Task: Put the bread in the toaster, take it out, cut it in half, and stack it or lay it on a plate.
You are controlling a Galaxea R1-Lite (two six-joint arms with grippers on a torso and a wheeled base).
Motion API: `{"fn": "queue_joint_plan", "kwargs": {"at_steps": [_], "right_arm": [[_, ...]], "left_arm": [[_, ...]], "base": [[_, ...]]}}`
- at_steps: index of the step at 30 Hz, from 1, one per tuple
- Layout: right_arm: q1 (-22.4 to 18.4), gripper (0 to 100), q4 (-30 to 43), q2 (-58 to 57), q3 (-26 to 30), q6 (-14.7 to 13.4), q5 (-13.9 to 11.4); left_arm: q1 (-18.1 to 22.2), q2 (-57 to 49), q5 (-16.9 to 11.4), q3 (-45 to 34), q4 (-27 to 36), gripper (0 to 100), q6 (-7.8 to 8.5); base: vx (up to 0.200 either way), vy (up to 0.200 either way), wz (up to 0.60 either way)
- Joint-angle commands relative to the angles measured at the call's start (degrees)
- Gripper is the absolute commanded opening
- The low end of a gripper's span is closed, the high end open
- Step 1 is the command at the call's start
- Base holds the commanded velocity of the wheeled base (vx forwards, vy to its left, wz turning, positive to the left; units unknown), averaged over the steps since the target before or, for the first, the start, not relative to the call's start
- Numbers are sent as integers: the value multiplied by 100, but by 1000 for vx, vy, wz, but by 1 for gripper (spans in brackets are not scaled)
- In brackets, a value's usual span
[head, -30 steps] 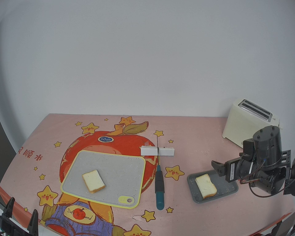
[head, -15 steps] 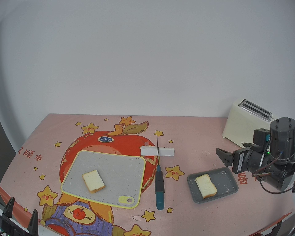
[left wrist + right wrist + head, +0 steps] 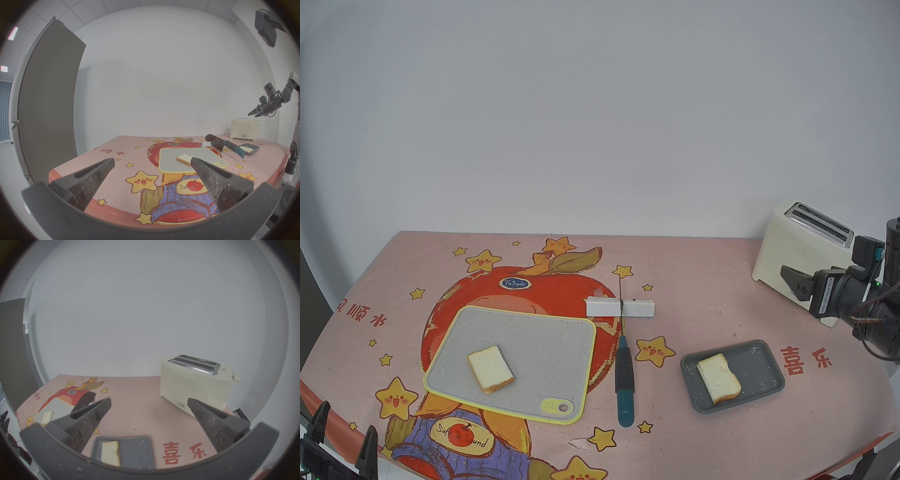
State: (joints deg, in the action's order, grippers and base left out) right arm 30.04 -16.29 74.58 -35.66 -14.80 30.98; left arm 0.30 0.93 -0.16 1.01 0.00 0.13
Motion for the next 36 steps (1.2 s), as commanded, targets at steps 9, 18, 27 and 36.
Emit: {"fn": "queue_joint_plan", "kwargs": {"at_steps": [9,18,27,36], "right_arm": [[-1228,100,29,-1561,1034,21,5],[-1861,100,47,-2607,1579,21,5],[-2327,100,47,-3723,2450,21,-30],[-2406,100,55,-4716,3258,91,-241]], "left_arm": [[-4,-93,-2,-101,-9,100,4],[-4,-93,-2,-101,0,100,-5],[-4,-93,-2,-101,-9,100,-5],[5,-93,-2,-101,-9,100,-5]], "base": [[0,0,0],[0,0,0],[0,0,0],[0,0,0]]}}
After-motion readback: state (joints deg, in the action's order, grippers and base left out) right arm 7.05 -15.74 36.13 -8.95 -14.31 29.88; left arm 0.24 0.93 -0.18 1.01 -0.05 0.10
